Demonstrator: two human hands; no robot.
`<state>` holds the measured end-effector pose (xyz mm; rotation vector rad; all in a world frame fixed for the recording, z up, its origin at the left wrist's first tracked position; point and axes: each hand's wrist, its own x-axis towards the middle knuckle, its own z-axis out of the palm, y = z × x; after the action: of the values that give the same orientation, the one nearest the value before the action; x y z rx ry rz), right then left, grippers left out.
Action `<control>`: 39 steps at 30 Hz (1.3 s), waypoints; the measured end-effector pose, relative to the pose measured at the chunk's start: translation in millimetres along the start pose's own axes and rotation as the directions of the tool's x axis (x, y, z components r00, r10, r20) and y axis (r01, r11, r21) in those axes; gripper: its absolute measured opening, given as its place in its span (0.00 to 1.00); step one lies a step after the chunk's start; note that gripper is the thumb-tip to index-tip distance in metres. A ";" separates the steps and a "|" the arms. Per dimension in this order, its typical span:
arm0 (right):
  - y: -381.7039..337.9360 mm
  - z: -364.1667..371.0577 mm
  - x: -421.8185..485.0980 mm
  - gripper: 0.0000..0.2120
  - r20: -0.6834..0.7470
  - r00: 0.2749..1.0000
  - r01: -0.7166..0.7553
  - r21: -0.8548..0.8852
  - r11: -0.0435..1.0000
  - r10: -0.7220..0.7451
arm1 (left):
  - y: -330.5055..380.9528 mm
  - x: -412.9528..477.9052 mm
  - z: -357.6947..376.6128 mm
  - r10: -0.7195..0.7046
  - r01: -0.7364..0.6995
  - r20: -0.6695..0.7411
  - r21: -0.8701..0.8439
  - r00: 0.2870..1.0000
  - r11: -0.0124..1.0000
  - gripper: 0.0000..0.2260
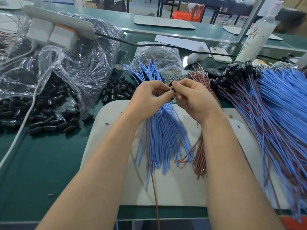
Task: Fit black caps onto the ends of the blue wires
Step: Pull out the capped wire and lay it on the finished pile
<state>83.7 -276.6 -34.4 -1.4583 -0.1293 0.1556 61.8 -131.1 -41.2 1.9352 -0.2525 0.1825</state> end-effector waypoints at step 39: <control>-2.4 17.1 -3.0 0.07 -0.170 0.925 0.183 -0.582 0.792 -0.339 | -5.0 1.4 0.9 0.112 -0.077 -0.110 0.282 0.988 0.956 0.10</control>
<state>77.8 -260.6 -30.2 -2.0149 -0.1661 -0.3428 64.4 -130.3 -45.6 2.1805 -0.2468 0.4202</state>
